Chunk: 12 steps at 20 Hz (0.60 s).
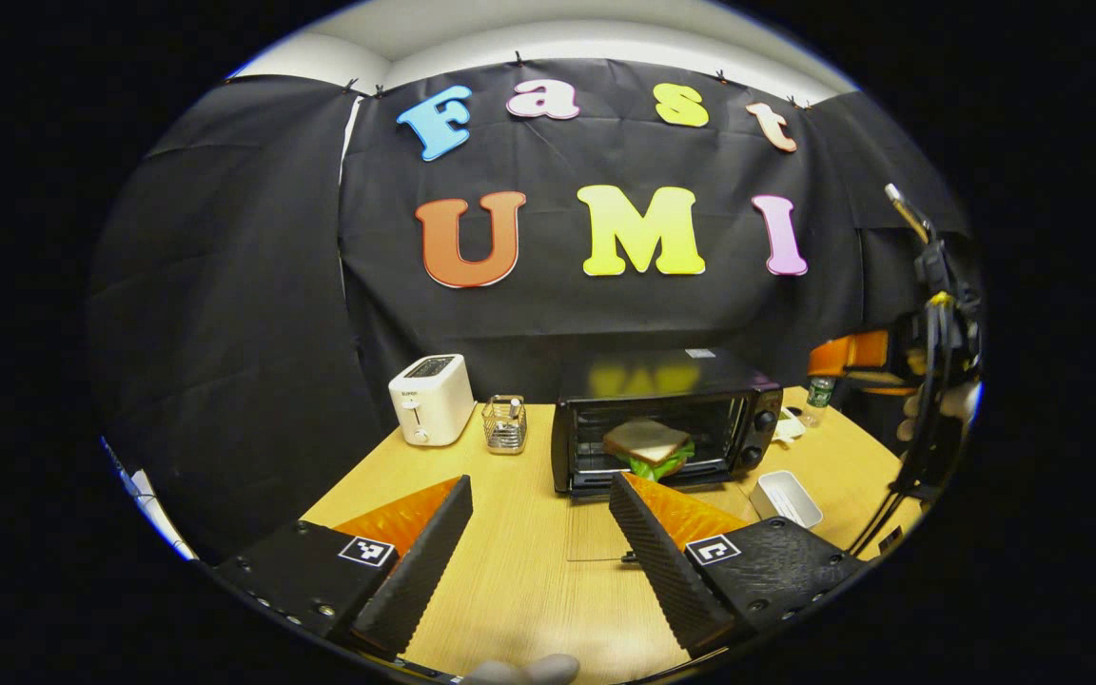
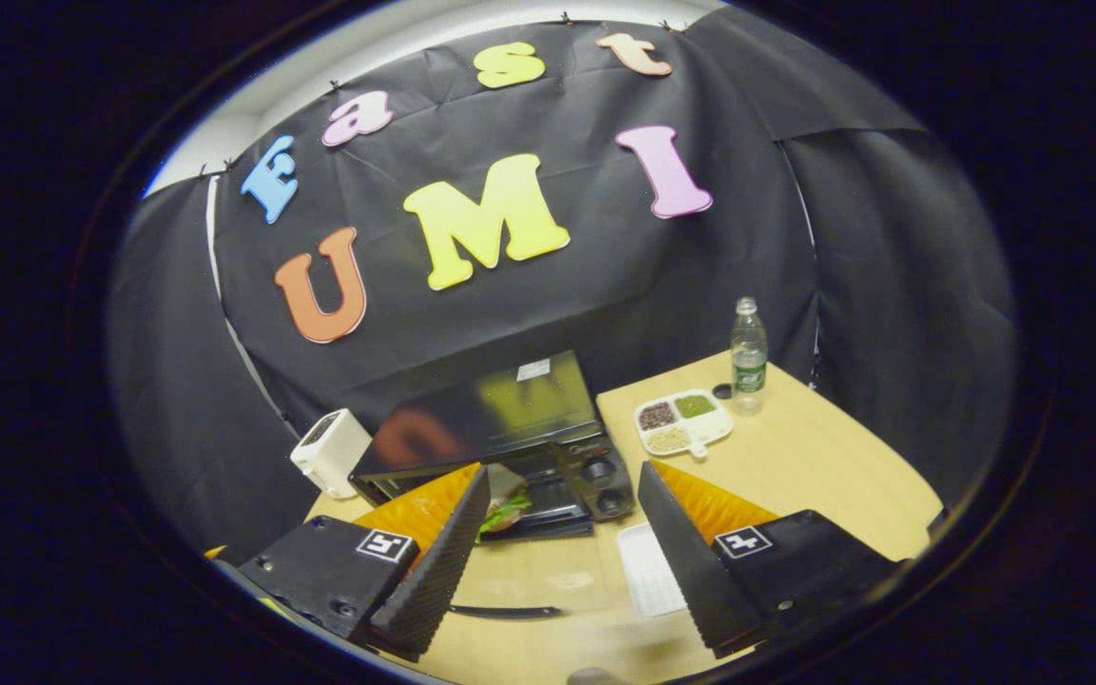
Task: Open the electric oven with the left hand, put the food in, and close the electric oven.
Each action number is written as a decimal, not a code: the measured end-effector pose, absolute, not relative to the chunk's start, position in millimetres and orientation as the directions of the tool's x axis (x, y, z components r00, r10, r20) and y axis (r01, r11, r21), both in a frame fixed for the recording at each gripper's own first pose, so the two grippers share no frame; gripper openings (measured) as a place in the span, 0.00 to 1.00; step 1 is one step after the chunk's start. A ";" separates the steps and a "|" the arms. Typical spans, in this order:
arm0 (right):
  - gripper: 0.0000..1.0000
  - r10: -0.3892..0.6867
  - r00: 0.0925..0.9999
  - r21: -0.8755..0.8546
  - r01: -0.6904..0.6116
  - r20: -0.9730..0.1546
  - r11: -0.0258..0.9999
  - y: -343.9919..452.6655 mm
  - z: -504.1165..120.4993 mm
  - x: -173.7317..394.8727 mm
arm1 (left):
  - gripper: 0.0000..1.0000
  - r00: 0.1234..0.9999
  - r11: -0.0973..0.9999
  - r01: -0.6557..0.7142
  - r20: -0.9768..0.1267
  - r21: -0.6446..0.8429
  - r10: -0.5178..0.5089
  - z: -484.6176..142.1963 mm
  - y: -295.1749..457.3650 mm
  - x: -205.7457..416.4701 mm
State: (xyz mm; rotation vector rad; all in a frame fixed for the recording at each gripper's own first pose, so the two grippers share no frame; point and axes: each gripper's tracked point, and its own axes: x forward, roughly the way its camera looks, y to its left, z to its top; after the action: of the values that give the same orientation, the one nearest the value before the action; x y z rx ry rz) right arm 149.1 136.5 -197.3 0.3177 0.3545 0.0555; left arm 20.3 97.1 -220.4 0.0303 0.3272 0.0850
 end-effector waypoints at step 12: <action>1.00 0.003 0.966 0.118 0.028 -0.258 0.993 7.6 -133.5 58.5 | 0.96 0.894 0.999 0.030 -0.448 0.011 -0.022 -327.4 2.6 38.7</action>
State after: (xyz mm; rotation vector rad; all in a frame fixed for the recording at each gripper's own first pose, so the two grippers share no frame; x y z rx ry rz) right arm 58.5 7.6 -133.5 0.1212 0.2608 -0.0127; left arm 38.7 2.6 -327.4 0.0180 0.4647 -0.0267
